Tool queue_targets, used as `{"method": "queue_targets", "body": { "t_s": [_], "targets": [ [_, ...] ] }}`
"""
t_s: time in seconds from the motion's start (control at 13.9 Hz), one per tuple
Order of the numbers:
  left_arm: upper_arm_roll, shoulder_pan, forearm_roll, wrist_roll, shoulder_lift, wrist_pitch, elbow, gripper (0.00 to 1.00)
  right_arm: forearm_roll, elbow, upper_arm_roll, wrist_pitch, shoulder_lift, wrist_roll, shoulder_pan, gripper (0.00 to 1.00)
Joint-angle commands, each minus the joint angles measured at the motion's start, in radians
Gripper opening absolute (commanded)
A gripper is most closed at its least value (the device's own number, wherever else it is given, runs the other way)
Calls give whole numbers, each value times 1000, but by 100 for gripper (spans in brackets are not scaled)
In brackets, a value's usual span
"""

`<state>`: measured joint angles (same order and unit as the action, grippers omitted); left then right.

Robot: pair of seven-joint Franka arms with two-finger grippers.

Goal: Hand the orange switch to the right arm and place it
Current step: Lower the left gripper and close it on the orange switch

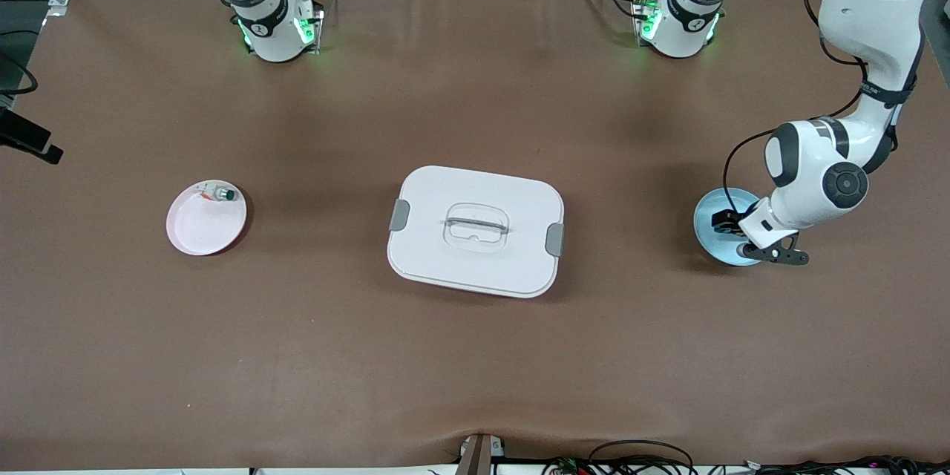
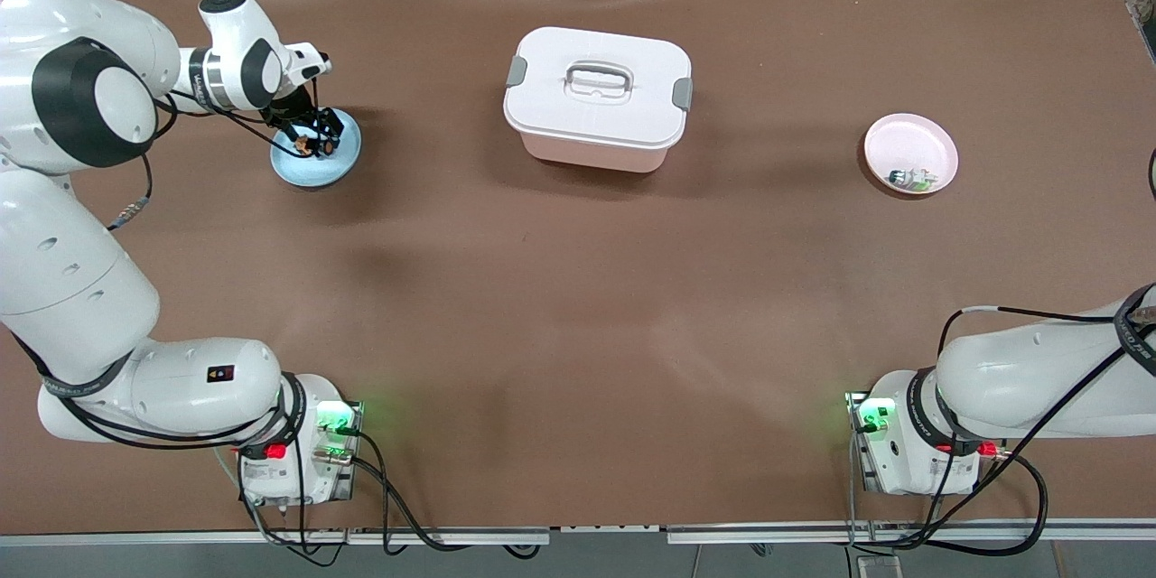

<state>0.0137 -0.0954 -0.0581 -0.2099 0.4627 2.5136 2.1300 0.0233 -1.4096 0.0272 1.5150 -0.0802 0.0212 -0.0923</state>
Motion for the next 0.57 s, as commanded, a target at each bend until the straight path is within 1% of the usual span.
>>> {"method": "queue_targets", "body": {
  "t_s": [0.0, 0.5],
  "targets": [
    [2, -1, -8, 10, 5, 16, 1, 100, 7, -26, -9, 10, 26, 5, 12, 100],
    [2, -6, -8, 10, 5, 16, 1, 100, 7, -26, -10, 7, 30, 6, 16, 100]
  ]
}}
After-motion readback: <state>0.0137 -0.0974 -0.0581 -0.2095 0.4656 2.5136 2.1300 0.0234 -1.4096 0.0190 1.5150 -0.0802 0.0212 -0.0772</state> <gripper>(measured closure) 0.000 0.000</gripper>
